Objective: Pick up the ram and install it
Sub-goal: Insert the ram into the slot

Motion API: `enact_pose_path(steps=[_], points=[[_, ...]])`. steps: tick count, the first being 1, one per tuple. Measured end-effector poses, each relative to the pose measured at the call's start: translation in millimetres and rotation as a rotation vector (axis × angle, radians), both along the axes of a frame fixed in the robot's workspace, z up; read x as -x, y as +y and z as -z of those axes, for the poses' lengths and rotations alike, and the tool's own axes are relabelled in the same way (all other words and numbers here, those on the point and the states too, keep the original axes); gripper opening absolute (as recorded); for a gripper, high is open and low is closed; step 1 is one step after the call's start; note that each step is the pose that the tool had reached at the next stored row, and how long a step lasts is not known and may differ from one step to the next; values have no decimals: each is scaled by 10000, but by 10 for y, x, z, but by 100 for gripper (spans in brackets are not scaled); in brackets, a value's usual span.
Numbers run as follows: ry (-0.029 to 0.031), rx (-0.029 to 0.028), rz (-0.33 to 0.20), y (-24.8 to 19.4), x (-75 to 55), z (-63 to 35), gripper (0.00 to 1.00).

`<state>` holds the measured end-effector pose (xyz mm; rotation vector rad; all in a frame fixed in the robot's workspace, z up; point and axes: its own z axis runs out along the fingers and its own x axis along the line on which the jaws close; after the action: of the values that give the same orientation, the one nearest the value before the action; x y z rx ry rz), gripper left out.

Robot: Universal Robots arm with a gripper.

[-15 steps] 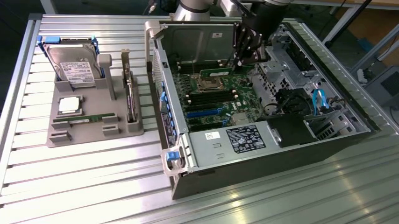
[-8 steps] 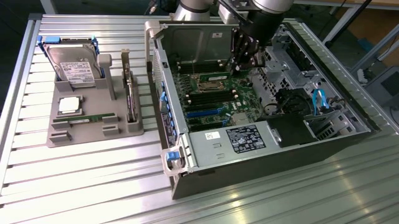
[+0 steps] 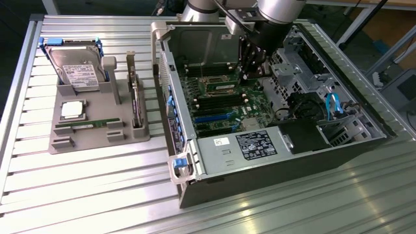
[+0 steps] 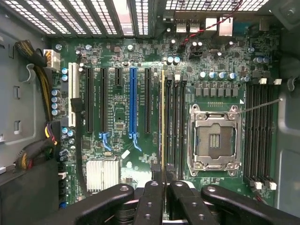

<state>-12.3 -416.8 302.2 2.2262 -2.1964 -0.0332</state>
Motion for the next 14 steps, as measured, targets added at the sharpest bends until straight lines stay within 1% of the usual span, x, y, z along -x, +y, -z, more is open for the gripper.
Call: enact_pose_path(steps=[9,12,14], points=[[-1,2,-1,0,9,77,12],[-1,34,-1,0,12,145,12],[-1,37,0,0,13,166,12]])
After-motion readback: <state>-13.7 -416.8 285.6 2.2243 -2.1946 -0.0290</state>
